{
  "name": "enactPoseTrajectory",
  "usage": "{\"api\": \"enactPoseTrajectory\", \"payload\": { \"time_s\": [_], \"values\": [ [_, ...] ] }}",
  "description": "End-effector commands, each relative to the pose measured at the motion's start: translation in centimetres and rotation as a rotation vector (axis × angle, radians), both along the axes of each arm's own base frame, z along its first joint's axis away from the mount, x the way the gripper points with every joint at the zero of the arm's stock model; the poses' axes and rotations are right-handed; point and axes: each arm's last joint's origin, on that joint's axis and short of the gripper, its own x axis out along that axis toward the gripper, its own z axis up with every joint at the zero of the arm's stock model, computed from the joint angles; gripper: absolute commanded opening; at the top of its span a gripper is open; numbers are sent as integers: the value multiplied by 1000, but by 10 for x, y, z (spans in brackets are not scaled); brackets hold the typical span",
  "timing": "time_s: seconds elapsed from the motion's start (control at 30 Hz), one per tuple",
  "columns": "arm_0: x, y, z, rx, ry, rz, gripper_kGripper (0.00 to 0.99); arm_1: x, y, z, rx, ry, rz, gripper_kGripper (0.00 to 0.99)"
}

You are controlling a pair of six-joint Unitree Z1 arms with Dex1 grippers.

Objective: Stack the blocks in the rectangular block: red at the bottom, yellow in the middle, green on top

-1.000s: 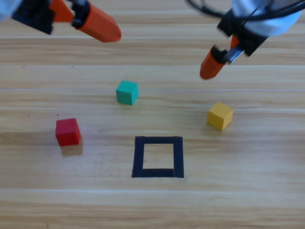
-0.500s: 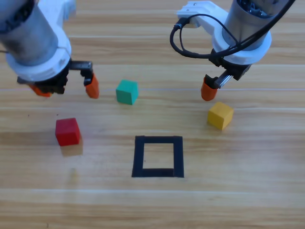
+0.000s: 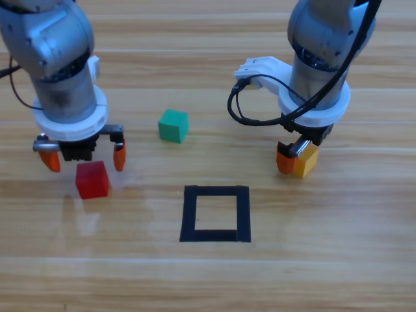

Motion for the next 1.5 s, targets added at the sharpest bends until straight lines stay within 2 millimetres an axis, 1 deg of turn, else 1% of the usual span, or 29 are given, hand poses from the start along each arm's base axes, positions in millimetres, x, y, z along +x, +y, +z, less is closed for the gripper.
{"api": "enactPoseTrajectory", "payload": {
  "time_s": [0.03, 0.17, 0.23, 0.3, 0.33, 0.37, 0.4, 0.47, 0.5, 0.67, 0.73, 0.83, 0.87, 0.9, 1.07, 1.1, 1.17, 1.27, 1.33, 1.37, 1.5],
  "values": [
    [10, 4, -27, 5, 85, 45, 990, 16, -10, -37, -61, 69, -27, 882],
    [11, 3, -32, -3, 93, 51, 990, 20, -9, -46, -70, 103, -21, 727],
    [12, 3, -34, -5, 96, 54, 973, 23, -6, -54, -75, 134, -18, 603],
    [13, 6, -36, -12, 103, 61, 968, 25, -7, -59, -76, 160, -19, 448],
    [13, 8, -37, -29, 101, 59, 959, 26, -8, -59, -72, 167, -21, 304],
    [14, 9, -37, -41, 102, 62, 943, 27, -9, -57, -65, 178, -23, 133],
    [13, 11, -38, -44, 106, 65, 942, 27, -14, -53, -54, 192, -32, 0],
    [11, 15, -38, -59, 105, 71, 931, 28, -21, -39, -34, 205, -50, 0],
    [10, 16, -37, -64, 102, 72, 931, 28, -27, -27, -20, 209, -69, 0],
    [7, 21, -39, -83, 105, 76, 816, 18, -63, 35, 109, 212, -157, 0],
    [3, 26, -38, -100, 98, 71, 762, 15, -78, 53, 143, 202, -191, 0],
    [2, 30, -37, -103, 97, 65, 653, 9, -86, 60, 126, 187, -199, 0],
    [2, 30, -35, -103, 93, 62, 597, 8, -87, 59, 112, 185, -201, 0],
    [1, 31, -34, -102, 91, 60, 525, 7, -88, 58, 108, 187, -201, 0],
    [-3, 33, -26, -107, 74, 38, 95, 7, -88, 55, 112, 202, -201, 0],
    [-5, 33, -22, -110, 67, 36, 44, 7, -87, 56, 122, 208, -200, 0],
    [-2, 31, -12, -119, 32, 23, 41, 5, -85, 55, 131, 215, -195, 0],
    [-7, 0, 3, -140, -6, -55, 38, 5, -84, 54, 137, 222, -194, 0],
    [-10, -28, 12, -131, -16, -119, 37, 4, -82, 54, 139, 225, -186, 0],
    [-12, -44, 15, -119, -19, -154, 20, 3, -80, 54, 138, 223, -182, 0],
    [-24, -99, 14, -74, 7, -257, 8, -4, -74, 61, 146, 211, -158, 0]
  ]
}}
